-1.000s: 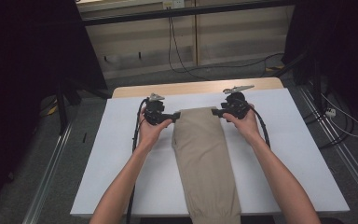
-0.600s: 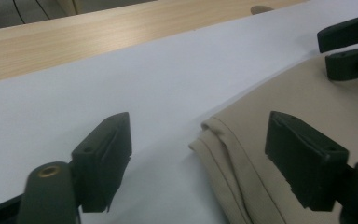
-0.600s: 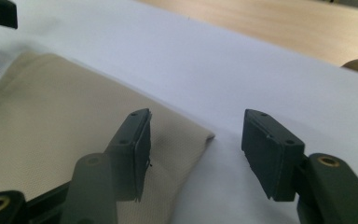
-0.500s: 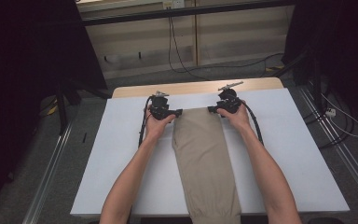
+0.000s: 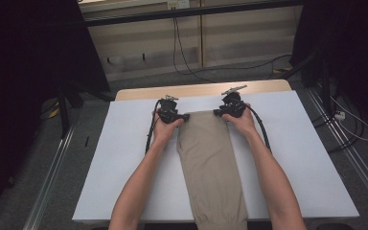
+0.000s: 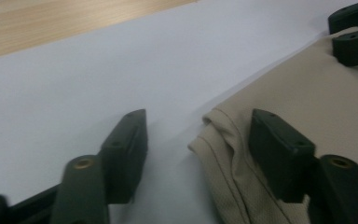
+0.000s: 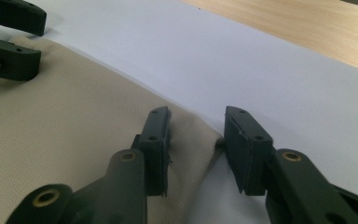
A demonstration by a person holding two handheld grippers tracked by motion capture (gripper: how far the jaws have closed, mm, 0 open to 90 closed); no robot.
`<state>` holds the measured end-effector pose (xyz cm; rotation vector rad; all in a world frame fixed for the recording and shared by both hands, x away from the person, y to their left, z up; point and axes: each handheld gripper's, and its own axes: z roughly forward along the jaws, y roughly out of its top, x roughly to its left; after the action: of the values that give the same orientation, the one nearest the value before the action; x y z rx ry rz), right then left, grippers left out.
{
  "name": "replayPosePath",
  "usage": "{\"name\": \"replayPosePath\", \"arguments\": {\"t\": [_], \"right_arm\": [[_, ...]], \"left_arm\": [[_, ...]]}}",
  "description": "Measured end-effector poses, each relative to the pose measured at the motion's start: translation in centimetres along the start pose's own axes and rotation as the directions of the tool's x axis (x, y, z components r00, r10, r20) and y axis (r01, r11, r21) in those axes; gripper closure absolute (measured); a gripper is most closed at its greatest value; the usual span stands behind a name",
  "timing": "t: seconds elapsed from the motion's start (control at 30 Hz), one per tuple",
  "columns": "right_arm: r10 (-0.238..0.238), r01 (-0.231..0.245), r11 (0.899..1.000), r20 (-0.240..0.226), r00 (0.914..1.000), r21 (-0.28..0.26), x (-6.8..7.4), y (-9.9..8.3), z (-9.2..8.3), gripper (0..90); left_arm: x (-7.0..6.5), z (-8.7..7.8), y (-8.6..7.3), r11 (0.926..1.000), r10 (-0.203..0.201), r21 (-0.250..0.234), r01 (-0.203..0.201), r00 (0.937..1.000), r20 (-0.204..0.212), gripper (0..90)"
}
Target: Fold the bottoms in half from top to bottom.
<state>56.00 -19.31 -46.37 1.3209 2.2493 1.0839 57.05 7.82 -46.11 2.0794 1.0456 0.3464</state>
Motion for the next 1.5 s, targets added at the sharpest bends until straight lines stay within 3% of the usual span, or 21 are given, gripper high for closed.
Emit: {"name": "replayPosePath", "arguments": {"t": [0.07, 0.1, 0.13, 0.17, 0.2, 0.23, 0.33, 0.5, 0.63, 1.03, 1.5], "right_arm": [[0.009, -0.009, 1.000, -0.004, 0.9999, 0.000, -0.1, 0.0, 0.0, 69.7], [0.010, -0.010, 1.000, -0.016, 0.9998, 0.000, 0.0, 0.1, 0.0, 74.3], [0.015, -0.015, 1.000, -0.040, 0.9991, 0.004, 0.0, 0.1, 0.0, 82.7], [0.016, -0.016, 1.000, -0.051, 0.9985, 0.003, 0.1, 0.1, 0.1, 84.0], [0.017, -0.017, 1.000, -0.046, 0.9988, 0.001, 0.2, 0.0, 0.1, 84.3], [0.022, -0.022, 1.000, -0.048, 0.9986, 0.000, 0.2, 0.0, 0.1, 84.5], [0.051, -0.051, 0.999, -0.054, 0.9973, -0.003, 0.1, -0.1, -0.1, 85.7], [0.086, -0.086, 0.996, -0.052, 0.9950, -0.008, 0.0, -0.1, -0.3, 87.0], [0.097, -0.099, 0.995, -0.052, 0.9939, -0.026, -0.2, 0.1, -0.9, 87.2], [0.130, -0.131, 0.985, -0.015, 0.9914, -0.112, -0.4, 1.7, -3.3, 87.9], [0.152, -0.147, 0.970, 0.007, 0.9884, -0.193, -1.5, 3.8, -6.3, 88.0]], "left_arm": [[-0.1, 0.0, 0.1, 1.0000, 0.000, 0.004, 0.000, 0.9998, 0.022, 50.5], [-0.2, -0.1, 0.1, 1.0000, -0.006, 0.005, 0.006, 0.9984, 0.057, 56.5], [-0.3, -0.1, 0.1, 1.0000, -0.004, 0.009, 0.003, 0.9967, 0.081, 66.5], [-0.4, -0.1, -0.1, 0.9999, -0.008, 0.014, 0.006, 0.9952, 0.097, 73.3], [-0.5, -0.1, -0.1, 0.9999, -0.012, 0.008, 0.012, 0.9964, 0.084, 75.0], [-0.4, -0.2, -0.2, 0.9997, -0.018, 0.015, 0.016, 0.9941, 0.107, 76.8], [-0.4, -0.3, -0.3, 0.9983, -0.058, 0.016, 0.057, 0.9904, 0.125, 83.6], [-0.2, -0.5, -0.3, 0.9969, -0.078, 0.011, 0.077, 0.9895, 0.122, 84.8], [-0.2, -1.0, 0.2, 0.9947, -0.095, -0.027, 0.099, 0.9880, 0.121, 85.1], [-0.4, -2.1, 3.3, 0.9937, -0.058, -0.089, 0.068, 0.9924, 0.109, 85.7], [-0.9, -3.6, 7.1, 0.9856, -0.031, -0.162, 0.047, 0.9946, 0.100, 85.7]]}}
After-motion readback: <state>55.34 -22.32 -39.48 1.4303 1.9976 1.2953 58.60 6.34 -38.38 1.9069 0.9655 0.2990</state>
